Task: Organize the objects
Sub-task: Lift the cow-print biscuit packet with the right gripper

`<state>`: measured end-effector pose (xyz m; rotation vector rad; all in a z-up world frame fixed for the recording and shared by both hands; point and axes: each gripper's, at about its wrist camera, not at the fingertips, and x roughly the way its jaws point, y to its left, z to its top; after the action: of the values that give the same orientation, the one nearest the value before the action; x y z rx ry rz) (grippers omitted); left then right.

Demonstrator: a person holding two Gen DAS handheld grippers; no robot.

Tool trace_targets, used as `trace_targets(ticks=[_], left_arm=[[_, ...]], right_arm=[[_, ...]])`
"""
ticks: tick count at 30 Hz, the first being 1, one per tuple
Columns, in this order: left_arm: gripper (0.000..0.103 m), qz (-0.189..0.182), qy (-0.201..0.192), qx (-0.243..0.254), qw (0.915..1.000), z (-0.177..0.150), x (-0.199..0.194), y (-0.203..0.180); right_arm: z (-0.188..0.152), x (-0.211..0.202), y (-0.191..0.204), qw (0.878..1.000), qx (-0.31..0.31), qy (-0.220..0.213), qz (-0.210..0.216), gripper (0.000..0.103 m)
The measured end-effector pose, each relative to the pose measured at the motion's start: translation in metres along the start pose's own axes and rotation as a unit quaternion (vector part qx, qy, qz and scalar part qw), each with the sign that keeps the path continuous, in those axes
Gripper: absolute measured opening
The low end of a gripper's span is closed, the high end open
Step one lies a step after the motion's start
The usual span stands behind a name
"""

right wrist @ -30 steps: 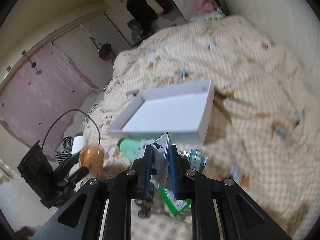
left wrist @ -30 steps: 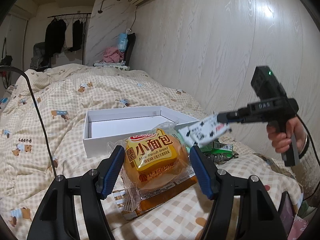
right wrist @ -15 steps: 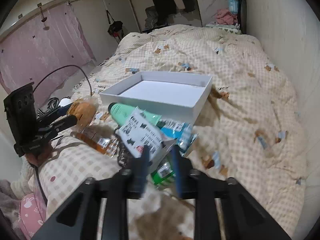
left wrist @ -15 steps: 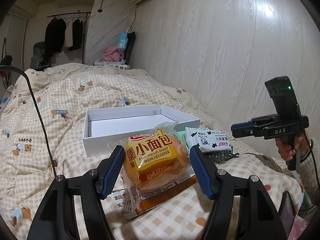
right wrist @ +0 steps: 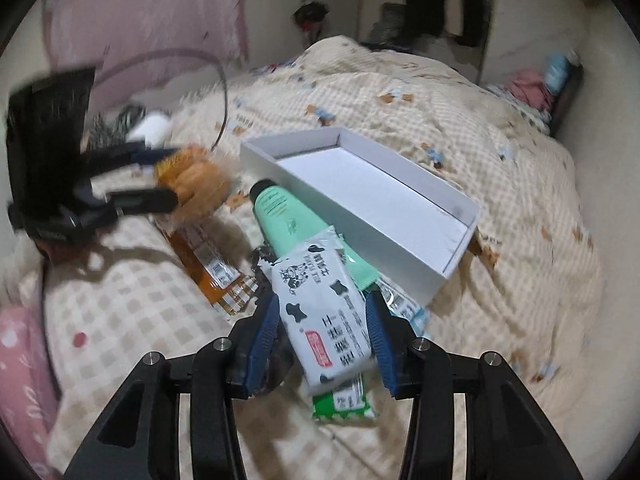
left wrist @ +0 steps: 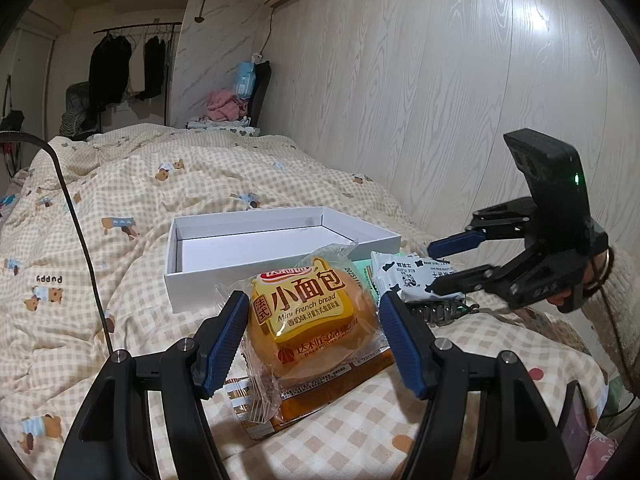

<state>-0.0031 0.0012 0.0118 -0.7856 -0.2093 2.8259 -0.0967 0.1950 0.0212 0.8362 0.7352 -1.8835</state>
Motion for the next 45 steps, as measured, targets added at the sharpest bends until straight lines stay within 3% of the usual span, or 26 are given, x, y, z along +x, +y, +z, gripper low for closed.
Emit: trace_targets(ticks=[6, 12, 16, 17, 18, 19, 24, 27, 29, 30, 31, 37, 42, 45], left_arm=[[0.071, -0.001, 0.002, -0.001, 1.0000, 0.000, 0.000, 0.000], [0.071, -0.001, 0.003, -0.001, 1.0000, 0.000, 0.000, -0.001], [0.071, -0.002, 0.003, -0.002, 1.0000, 0.000, -0.001, -0.001], [0.071, -0.001, 0.003, -0.002, 1.0000, 0.000, -0.001, -0.001], [0.071, -0.001, 0.003, -0.002, 1.0000, 0.000, -0.001, -0.001], [0.071, -0.001, 0.003, -0.002, 1.0000, 0.000, -0.001, -0.001], [0.071, -0.002, 0.004, -0.002, 1.0000, 0.000, -0.001, -0.002], [0.071, -0.002, 0.004, -0.002, 1.0000, 0.000, -0.001, -0.002], [0.071, -0.002, 0.006, -0.002, 1.0000, 0.000, -0.001, -0.002], [0.071, -0.002, 0.006, -0.002, 1.0000, -0.001, -0.001, -0.002], [0.071, -0.002, 0.007, -0.002, 1.0000, -0.001, -0.001, -0.002], [0.071, -0.002, 0.007, -0.002, 1.0000, -0.001, -0.002, -0.002], [0.071, -0.001, 0.009, -0.002, 1.0000, -0.001, -0.001, -0.002], [0.071, -0.001, 0.009, -0.002, 1.0000, -0.001, -0.001, -0.002]], right_arm=[[0.006, 0.011, 0.013, 0.998, -0.061, 0.016, -0.018, 0.056], [0.010, 0.022, 0.016, 0.998, -0.063, 0.014, -0.026, 0.055], [0.014, 0.010, 0.015, 0.999, -0.027, -0.019, -0.006, 0.050], [0.015, 0.006, 0.018, 0.999, -0.031, -0.026, -0.016, 0.046], [0.016, 0.005, 0.019, 0.999, -0.029, -0.026, -0.017, 0.017], [0.017, 0.004, 0.019, 0.999, -0.021, -0.026, -0.017, 0.012], [0.025, 0.005, 0.015, 0.999, 0.008, -0.024, -0.020, 0.012], [0.025, 0.008, 0.011, 1.000, 0.012, -0.017, -0.001, 0.015], [0.022, 0.008, 0.014, 1.000, 0.002, -0.013, -0.001, 0.042], [0.021, 0.007, 0.019, 1.000, -0.011, -0.022, -0.012, 0.076], [0.019, 0.004, 0.023, 0.999, -0.023, -0.034, -0.022, 0.085], [0.018, 0.007, 0.035, 0.997, -0.069, -0.020, -0.025, 0.085], [0.022, 0.019, 0.023, 0.999, -0.041, -0.001, -0.027, 0.083], [0.023, 0.028, 0.014, 0.999, -0.012, 0.023, -0.024, 0.054]])
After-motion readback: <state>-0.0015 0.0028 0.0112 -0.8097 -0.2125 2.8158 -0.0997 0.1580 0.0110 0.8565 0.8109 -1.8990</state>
